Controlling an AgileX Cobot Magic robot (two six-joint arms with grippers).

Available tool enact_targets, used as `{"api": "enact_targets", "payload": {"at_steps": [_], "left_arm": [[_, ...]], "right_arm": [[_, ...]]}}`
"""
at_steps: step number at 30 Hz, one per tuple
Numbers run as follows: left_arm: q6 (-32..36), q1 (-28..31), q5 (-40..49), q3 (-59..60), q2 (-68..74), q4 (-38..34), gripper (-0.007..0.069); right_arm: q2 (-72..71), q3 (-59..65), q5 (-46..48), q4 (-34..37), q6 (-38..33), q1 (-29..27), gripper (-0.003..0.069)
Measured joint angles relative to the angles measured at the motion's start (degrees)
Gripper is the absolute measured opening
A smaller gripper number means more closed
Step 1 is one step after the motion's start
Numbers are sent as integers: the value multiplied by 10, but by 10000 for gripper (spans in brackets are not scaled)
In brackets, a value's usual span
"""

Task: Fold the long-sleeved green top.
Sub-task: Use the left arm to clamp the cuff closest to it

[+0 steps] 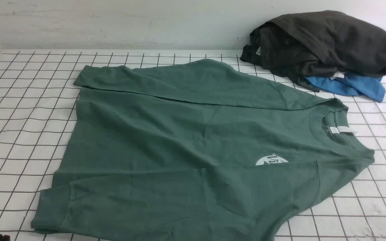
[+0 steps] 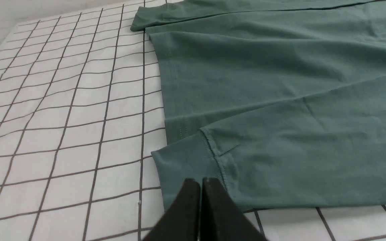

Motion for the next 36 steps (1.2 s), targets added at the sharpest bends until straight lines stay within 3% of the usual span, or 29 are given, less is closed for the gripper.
{"api": "enact_targets", "payload": {"at_steps": [20, 27, 31, 36], "left_arm": [[0, 0, 0, 0, 0, 0, -6], [0, 0, -6, 0, 0, 0, -6], [0, 0, -48, 0, 0, 0, -6], [0, 0, -191, 1, 0, 0, -6]], "right_arm": [[0, 0, 0, -1, -1, 0, -14], [0, -1, 4, -33, -3, 0, -14], [0, 0, -6, -48, -4, 0, -14], [0, 3, -114, -58, -4, 0, -14]]}}
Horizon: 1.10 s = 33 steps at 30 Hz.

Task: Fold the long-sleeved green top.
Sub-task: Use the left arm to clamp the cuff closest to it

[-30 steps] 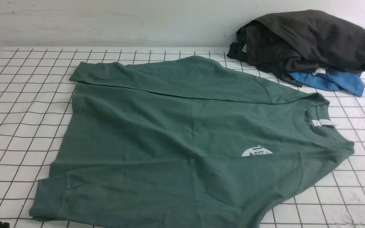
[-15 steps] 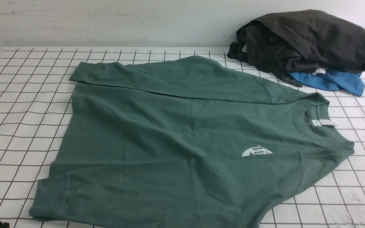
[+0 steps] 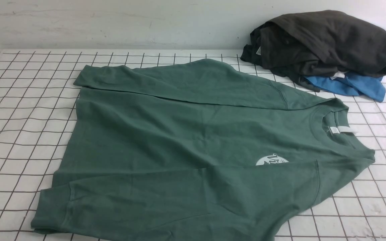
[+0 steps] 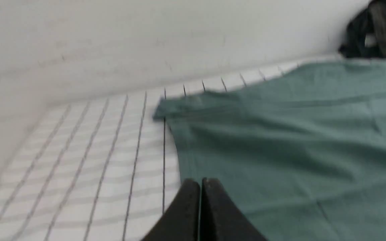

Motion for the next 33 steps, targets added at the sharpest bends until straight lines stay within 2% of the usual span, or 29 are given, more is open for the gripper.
{"api": "enact_targets", "payload": {"at_steps": [5, 9, 10, 11, 13, 14, 17, 19, 21, 22, 24, 25, 28, 29, 30, 31, 33], "left_arm": [[-12, 0, -150, 0, 0, 0, -6], [-102, 0, -260, 0, 0, 0, -6], [-102, 0, -265, 0, 0, 0, -6], [-138, 0, -290, -1, 0, 0, -6], [-150, 0, -282, -9, 0, 0, -7], [-157, 0, -250, -42, 2, 0, -7], [-148, 0, -161, -132, 39, 0, -7], [-109, 0, -73, -239, 126, 0, -7], [-96, 0, -42, -281, 176, 0, -7], [-73, 0, 33, -337, 256, 0, -7], [-65, 0, 121, -388, 349, -4, -7], [-64, 0, 131, -392, 358, -5, -7], [-57, 0, 294, -442, 503, -32, -7], [-57, 0, 300, -443, 520, -35, -7], [-53, 0, 347, -448, 584, -45, 1], [-53, 0, 347, -448, 592, -46, 1], [-50, 1, 370, -452, 692, -51, 55]], "right_arm": [[0, 0, -190, 0, 17, 0, -14], [0, 0, -285, 0, 26, 0, -14], [0, 0, -291, 0, 27, 0, -14], [0, 0, -312, 0, 29, 0, -14], [0, 0, -331, 0, 30, 0, -14], [0, -5, -334, 0, 30, 0, -14], [3, -46, -290, -2, 30, 0, -14], [47, -130, -218, -6, 28, 0, -13], [78, -161, -185, -9, 25, 0, -13], [127, -212, -111, -23, 12, 0, -13], [195, -256, -33, -43, 1, 0, -12], [202, -260, -33, -44, 1, 0, -12], [320, -310, 121, -44, -7, 0, -11], [334, -312, 129, -43, -7, 0, -11], [385, -329, 205, -23, -17, 0, -11], [391, -330, 205, -23, -17, 0, -11], [464, -343, 286, 28, -44, 0, -11]]}}
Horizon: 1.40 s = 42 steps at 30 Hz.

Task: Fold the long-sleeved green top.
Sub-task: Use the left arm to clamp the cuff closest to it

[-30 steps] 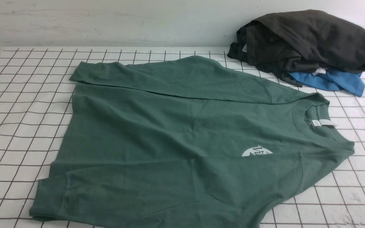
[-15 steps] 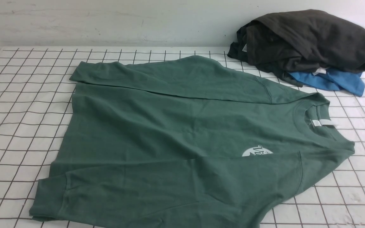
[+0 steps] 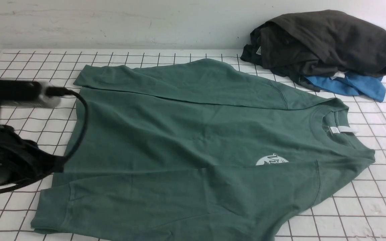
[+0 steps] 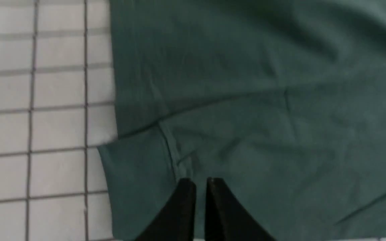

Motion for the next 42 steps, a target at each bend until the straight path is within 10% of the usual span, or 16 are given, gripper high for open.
{"api": "enact_targets", "payload": {"at_steps": [9, 20, 30, 42], "left_arm": [[25, 15, 6, -33, 225, -16, 305], [24, 5, 49, -45, 276, 6, 29], [7, 4, 86, -38, 183, 55, 29], [-20, 80, 71, -38, 197, 52, 456]], "right_arm": [[96, -3, 4, 208, -193, 0, -11], [99, -6, -27, 286, -309, 0, -10], [99, -6, -27, 291, -312, 0, -10], [99, -6, -21, 317, -312, 0, -10]]}}
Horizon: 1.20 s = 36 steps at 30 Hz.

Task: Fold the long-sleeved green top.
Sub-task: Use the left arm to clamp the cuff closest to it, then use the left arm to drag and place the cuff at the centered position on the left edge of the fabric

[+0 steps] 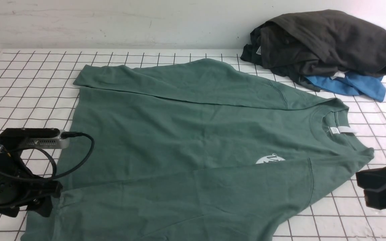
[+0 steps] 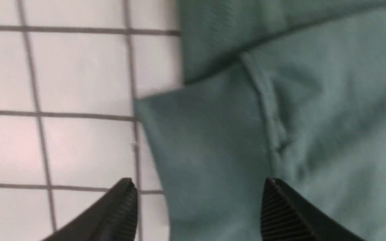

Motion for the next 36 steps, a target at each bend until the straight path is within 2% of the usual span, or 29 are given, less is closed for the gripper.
{"api": "enact_targets", "payload": {"at_steps": [2, 5, 7, 10, 12, 13, 14, 17, 23, 27, 33, 36], "left_arm": [[-5, 8, -9, 0, 5, 1, 446], [-10, 10, -28, 0, 24, 1, 388], [-11, 10, -50, 0, 52, 1, 301], [-11, 10, -60, 0, 73, 0, 224], [-11, 10, -61, -1, 75, -3, 117], [-11, 10, -62, -1, 75, -3, 109], [-10, 9, -61, 0, 63, -3, 47], [-9, 3, -59, 0, 23, 0, 11], [-5, -26, -60, -44, -79, 13, 5], [-2, -42, -99, -107, -85, 18, 5], [-1, -42, -135, -200, 17, 25, 7], [-1, -42, -128, -259, 118, 28, 57]], "right_arm": [[0, 0, 0, 1, 0, 0, -10], [0, 0, 1, 5, 0, 0, -10], [0, 0, 1, 12, 0, 0, -10], [0, 0, 1, 15, 0, 0, -10], [0, 0, 4, 15, 0, 0, -10], [0, 0, 5, 15, 0, 0, -10], [0, 0, 6, 16, 0, 0, -10], [0, 0, 8, 17, 0, 0, -10], [0, 0, 7, 17, 0, 0, -10], [0, 0, 5, 17, 0, 0, -10], [0, 0, 3, 17, 0, 0, -10], [0, 0, 7, 17, 0, 0, -10]]}}
